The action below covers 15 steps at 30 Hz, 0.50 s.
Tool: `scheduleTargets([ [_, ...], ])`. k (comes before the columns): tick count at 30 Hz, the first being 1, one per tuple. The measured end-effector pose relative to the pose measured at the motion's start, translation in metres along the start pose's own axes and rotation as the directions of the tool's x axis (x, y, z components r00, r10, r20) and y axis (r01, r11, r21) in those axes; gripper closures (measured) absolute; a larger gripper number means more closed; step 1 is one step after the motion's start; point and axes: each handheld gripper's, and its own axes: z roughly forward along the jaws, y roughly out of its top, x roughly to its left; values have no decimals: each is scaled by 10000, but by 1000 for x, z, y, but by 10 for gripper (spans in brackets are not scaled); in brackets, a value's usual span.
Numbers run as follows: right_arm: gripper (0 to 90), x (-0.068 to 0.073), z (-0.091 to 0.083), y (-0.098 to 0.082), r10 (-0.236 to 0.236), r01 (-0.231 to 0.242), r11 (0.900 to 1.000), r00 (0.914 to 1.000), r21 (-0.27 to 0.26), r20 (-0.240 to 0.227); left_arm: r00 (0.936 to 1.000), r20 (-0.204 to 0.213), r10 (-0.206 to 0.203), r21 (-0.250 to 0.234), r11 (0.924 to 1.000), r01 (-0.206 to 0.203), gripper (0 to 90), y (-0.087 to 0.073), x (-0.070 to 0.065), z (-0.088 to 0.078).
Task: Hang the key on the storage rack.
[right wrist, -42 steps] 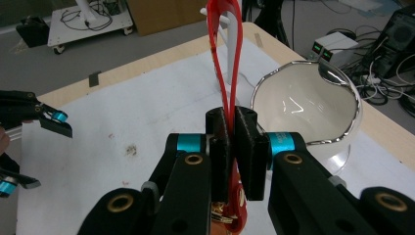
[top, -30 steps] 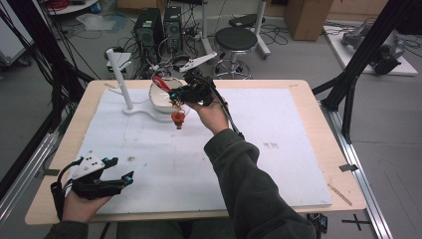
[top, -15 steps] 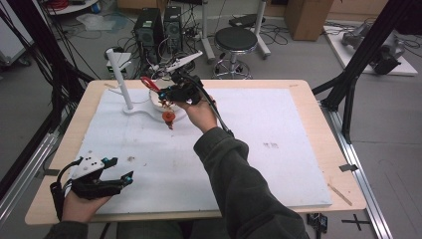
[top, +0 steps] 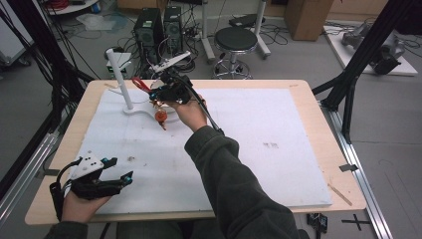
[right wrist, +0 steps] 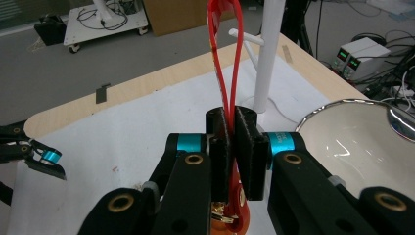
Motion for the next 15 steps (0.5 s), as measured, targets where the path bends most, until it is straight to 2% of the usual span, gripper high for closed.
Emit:
scheduleTargets([
  [15,850,3,40,12,-179,178,9989,9998,423,20,10000,-19,26,14,10000,-26,272,0,2,0],
])
